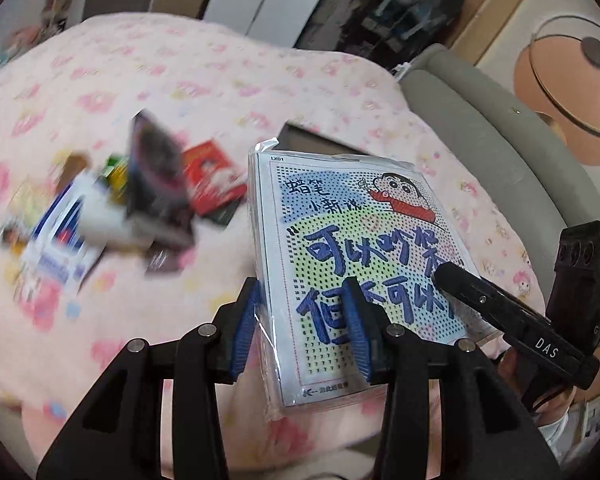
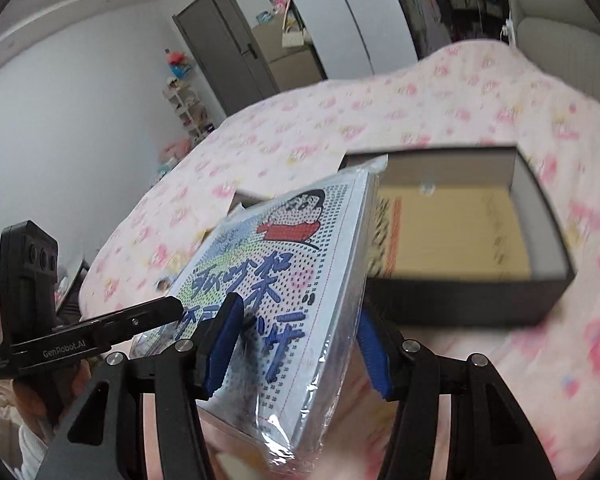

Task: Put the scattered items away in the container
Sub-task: 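Lower the bead-art kit into the shoebox and open the left gripper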

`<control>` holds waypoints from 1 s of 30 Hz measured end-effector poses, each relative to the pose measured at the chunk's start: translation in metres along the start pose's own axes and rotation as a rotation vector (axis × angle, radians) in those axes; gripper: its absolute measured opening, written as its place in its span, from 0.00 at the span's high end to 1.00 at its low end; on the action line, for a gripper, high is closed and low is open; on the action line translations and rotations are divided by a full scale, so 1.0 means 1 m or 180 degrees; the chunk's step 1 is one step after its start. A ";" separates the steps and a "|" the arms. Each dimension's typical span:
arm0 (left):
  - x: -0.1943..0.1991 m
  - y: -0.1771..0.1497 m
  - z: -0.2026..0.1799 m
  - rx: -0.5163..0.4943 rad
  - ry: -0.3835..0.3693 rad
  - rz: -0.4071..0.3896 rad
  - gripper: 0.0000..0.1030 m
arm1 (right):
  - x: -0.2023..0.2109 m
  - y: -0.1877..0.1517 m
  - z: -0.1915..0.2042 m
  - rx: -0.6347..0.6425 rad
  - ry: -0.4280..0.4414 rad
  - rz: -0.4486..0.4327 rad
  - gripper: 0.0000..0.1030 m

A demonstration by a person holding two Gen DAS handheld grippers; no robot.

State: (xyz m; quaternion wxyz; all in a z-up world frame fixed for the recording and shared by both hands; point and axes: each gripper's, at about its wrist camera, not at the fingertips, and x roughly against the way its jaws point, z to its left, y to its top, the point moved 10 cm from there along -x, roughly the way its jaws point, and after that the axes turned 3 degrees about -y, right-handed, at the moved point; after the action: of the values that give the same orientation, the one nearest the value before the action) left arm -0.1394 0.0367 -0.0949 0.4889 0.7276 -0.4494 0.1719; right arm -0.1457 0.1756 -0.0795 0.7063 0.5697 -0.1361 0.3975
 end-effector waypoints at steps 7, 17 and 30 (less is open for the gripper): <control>-0.095 0.038 -0.024 -0.0112 0.0156 0.0423 0.59 | -0.035 0.049 -0.083 0.0002 -0.0395 0.0139 0.49; -0.185 0.050 -0.036 -0.0323 0.0589 0.1004 0.60 | -0.119 0.036 -0.164 -0.0476 -0.0322 0.0891 0.49; -0.168 0.053 -0.049 -0.0396 0.0558 0.0716 0.61 | -0.143 0.004 -0.186 -0.0306 -0.1297 0.1387 0.48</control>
State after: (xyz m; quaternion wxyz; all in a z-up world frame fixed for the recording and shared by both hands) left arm -0.2641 0.1547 -0.1588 0.5481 0.6232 -0.4934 0.2602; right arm -0.2891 0.2878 -0.2273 0.5888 0.5610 -0.4127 0.4102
